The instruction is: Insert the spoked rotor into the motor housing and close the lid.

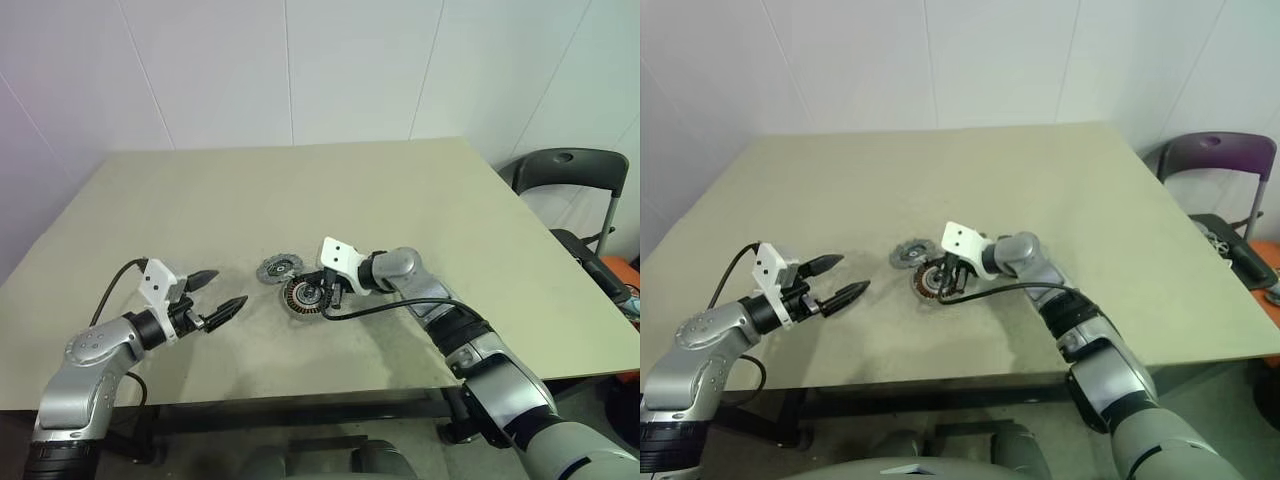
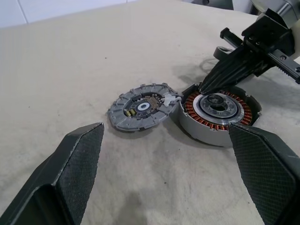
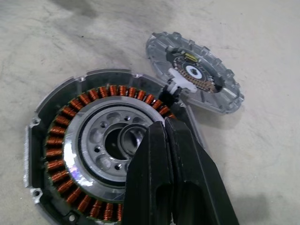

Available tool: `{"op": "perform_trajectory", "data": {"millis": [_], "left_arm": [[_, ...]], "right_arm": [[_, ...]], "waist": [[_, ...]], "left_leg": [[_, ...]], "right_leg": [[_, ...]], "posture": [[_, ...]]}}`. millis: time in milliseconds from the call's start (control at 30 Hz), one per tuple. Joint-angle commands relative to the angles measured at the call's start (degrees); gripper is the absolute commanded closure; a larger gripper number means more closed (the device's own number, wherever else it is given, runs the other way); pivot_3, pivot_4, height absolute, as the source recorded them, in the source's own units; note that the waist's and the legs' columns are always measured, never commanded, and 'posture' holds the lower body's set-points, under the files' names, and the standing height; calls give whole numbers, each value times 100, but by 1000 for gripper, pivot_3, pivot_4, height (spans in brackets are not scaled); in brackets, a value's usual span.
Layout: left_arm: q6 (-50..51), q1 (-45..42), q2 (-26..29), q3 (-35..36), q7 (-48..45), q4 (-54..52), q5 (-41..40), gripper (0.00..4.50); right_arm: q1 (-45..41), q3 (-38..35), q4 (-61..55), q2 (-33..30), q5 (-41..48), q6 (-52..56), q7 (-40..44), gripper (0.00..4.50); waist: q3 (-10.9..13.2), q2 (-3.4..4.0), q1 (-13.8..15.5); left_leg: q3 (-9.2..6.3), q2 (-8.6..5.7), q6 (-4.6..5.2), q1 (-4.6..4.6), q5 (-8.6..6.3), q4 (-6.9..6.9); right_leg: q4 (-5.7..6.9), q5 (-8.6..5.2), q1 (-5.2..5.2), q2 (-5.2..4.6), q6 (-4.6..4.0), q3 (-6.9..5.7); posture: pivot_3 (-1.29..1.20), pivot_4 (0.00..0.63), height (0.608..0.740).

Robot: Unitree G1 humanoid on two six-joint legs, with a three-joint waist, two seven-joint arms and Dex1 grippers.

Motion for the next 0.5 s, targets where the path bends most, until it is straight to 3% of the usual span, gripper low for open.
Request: {"op": "perform_trajectory", "data": {"millis": [33, 500], "left_arm": [[-96, -55, 40, 141, 49, -188, -100, 0], [-131, -132, 53, 86, 36, -78, -46, 0]], "right_arm": [[-109, -88, -75, 24, -14, -93, 51, 4447], [104, -31, -485, -88, 53, 143, 563, 4447]], "waist": [[0, 0, -1], [0, 1, 0]], "left_leg": [[0, 0, 0, 0, 0, 0], [0, 0, 0, 4, 0, -1]], "right_leg": [[0, 0, 0, 0, 0, 0], [0, 0, 4, 1, 0, 0]], "posture": [[0, 0, 740], [0, 0, 740]]}}
